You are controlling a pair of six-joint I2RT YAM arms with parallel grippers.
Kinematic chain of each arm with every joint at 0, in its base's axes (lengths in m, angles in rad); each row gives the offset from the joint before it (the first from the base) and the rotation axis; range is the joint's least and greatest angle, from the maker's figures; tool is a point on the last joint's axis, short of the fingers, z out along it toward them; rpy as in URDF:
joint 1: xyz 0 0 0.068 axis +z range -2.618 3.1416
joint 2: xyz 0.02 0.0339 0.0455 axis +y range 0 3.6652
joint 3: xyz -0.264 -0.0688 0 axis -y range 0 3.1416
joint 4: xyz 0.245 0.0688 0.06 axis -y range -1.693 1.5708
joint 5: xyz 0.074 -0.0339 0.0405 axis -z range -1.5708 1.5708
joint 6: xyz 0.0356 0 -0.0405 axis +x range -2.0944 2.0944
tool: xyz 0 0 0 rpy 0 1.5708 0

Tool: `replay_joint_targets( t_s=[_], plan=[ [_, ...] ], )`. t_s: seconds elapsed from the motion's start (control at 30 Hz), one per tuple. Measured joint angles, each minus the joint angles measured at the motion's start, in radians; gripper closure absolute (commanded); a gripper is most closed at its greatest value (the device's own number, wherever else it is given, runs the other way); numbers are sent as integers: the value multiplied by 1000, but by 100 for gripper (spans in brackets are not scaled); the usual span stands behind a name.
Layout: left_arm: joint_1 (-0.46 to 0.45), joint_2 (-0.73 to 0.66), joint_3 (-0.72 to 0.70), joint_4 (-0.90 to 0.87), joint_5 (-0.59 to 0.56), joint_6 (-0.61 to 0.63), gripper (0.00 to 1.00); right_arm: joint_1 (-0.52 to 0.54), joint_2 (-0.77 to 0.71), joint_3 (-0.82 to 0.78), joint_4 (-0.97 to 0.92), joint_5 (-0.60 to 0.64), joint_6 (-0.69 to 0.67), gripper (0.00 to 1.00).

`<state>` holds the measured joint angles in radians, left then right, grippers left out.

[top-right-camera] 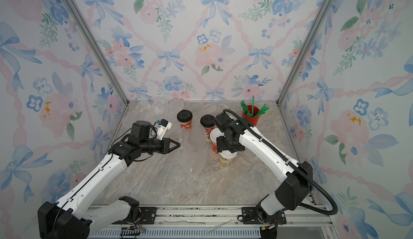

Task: Pack milk tea into plastic carrier bags
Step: Pick up the milk tea cup at the center of the board.

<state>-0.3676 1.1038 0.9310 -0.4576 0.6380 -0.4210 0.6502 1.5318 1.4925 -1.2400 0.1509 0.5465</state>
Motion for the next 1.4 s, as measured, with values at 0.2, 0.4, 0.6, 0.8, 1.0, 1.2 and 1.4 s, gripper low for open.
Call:
replay_joint_targets(
  t_s=[0.2, 0.4, 0.6, 0.8, 1.0, 1.2, 1.4],
  plan=[
    [0, 0, 0, 0, 0, 0, 98, 0, 5, 0, 3, -8, 4, 24],
    [-2, 0, 0, 0, 0, 0, 98, 0, 5, 2, -3, -8, 11, 31],
    [-23, 0, 0, 0, -1, -3, 99, 1, 0, 40, -61, -8, 14, 36],
    [-63, 3, 0, 7, -9, -4, 99, 1, -44, 134, -126, -8, 14, 39],
    [-97, 19, 11, 17, -23, -11, 100, 1, -73, 276, -212, -8, 13, 41],
    [-117, 30, 12, 29, -39, -26, 100, 2, -72, 433, -308, -8, 2, 42],
    [-140, 47, 12, 50, -51, -37, 100, 2, -54, 598, -372, -7, -13, 43]
  ],
)
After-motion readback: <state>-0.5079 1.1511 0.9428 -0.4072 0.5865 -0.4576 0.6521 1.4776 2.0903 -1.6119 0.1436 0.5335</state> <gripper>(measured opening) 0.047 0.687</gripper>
